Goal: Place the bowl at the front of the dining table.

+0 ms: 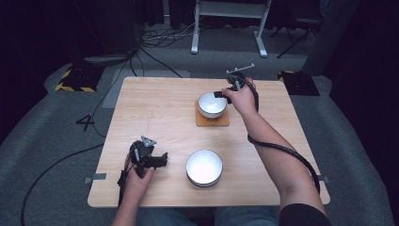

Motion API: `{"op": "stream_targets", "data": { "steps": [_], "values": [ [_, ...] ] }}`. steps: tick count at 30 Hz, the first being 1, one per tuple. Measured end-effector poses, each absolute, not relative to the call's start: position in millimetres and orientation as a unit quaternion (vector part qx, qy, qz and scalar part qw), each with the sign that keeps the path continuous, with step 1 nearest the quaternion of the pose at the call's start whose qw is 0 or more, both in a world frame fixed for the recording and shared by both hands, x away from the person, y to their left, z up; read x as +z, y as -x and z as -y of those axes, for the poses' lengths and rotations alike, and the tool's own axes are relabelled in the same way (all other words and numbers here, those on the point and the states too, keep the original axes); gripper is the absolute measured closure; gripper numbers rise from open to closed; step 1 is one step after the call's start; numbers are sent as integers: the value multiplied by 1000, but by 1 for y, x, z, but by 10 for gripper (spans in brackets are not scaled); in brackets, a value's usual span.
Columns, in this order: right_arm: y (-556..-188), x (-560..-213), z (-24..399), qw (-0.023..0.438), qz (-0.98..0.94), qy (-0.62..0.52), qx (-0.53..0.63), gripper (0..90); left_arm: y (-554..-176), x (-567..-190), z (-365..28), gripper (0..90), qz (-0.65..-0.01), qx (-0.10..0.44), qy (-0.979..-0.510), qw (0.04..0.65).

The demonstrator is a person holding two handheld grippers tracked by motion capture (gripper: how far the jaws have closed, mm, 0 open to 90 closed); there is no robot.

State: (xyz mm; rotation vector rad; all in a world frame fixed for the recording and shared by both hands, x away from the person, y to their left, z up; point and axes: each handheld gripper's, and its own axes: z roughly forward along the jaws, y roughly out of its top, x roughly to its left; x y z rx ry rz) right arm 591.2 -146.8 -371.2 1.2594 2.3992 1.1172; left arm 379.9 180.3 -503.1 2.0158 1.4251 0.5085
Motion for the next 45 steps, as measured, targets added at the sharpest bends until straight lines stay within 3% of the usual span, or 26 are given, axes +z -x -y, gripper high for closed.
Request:
{"op": "stream_targets", "data": {
  "steps": [33,45],
  "values": [
    [-498,-329,214,132,-846,-353,376,474,-380,-503,-180,86,-538,191,-762,305],
    [-473,-345,247,123,-842,-362,380,458,-380,-503,-180,86,-538,193,-762,305]
  ]
}}
